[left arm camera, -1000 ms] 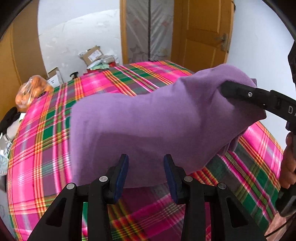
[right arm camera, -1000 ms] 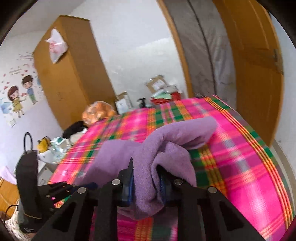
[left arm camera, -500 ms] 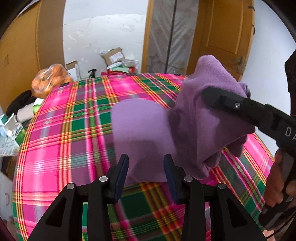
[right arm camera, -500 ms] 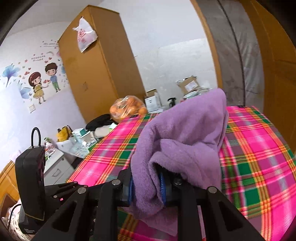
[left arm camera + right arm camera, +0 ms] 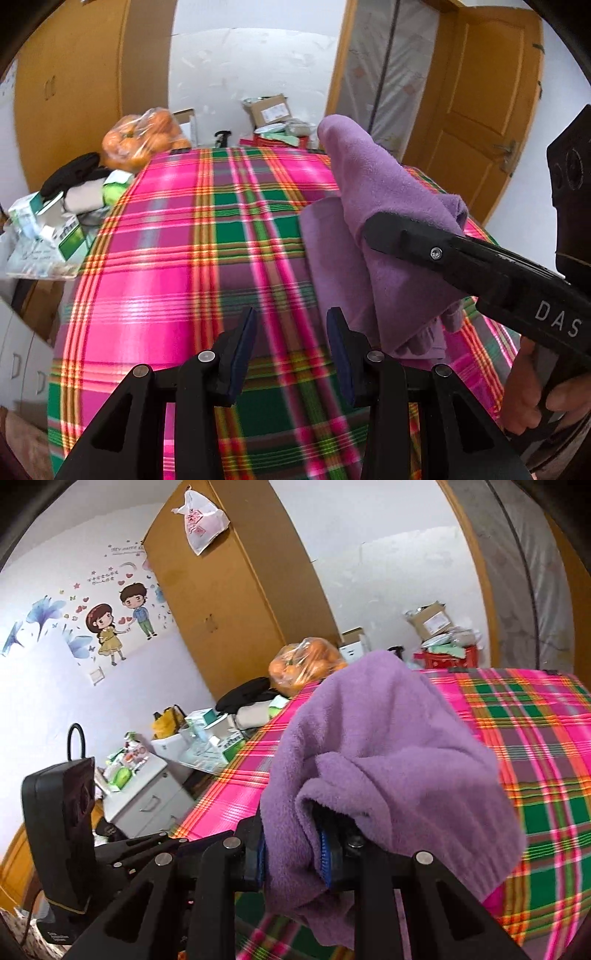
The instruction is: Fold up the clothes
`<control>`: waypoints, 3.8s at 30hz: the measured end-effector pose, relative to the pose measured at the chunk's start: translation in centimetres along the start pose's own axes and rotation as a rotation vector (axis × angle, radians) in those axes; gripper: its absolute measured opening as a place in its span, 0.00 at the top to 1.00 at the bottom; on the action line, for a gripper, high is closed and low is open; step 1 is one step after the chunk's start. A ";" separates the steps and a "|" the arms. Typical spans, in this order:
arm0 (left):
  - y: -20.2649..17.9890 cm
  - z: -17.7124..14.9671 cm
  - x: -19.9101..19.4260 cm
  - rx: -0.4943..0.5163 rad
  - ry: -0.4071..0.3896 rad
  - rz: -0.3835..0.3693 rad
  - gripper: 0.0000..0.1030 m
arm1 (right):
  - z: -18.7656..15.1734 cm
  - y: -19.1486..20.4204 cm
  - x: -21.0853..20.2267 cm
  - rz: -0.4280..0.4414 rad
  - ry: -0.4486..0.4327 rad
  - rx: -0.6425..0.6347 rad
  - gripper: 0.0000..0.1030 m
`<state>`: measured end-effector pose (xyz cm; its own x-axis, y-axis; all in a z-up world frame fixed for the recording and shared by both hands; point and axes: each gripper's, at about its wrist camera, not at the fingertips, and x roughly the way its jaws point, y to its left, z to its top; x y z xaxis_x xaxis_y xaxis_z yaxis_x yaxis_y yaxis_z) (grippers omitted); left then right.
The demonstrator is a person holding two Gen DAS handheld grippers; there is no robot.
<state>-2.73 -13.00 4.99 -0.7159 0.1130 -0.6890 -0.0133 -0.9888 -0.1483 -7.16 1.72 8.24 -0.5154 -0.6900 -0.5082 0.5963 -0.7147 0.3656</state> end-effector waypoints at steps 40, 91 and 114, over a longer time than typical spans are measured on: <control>-2.8 0.8 -0.7 0.132 -0.005 0.008 0.60 | -5.6 -9.0 -5.1 0.012 0.089 0.256 0.59; -4.9 0.2 -0.5 0.247 -0.007 -0.034 0.62 | -4.8 -12.1 -2.0 0.120 0.076 0.505 0.43; -4.6 0.2 -1.9 0.172 -0.042 -0.066 0.46 | -0.4 -6.3 1.5 0.297 0.088 0.367 0.81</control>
<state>-1.42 -8.66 7.10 -0.7379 0.1771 -0.6513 -0.1772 -0.9819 -0.0661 -11.46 5.28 4.89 -0.2924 -0.8696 -0.3979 0.4451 -0.4920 0.7482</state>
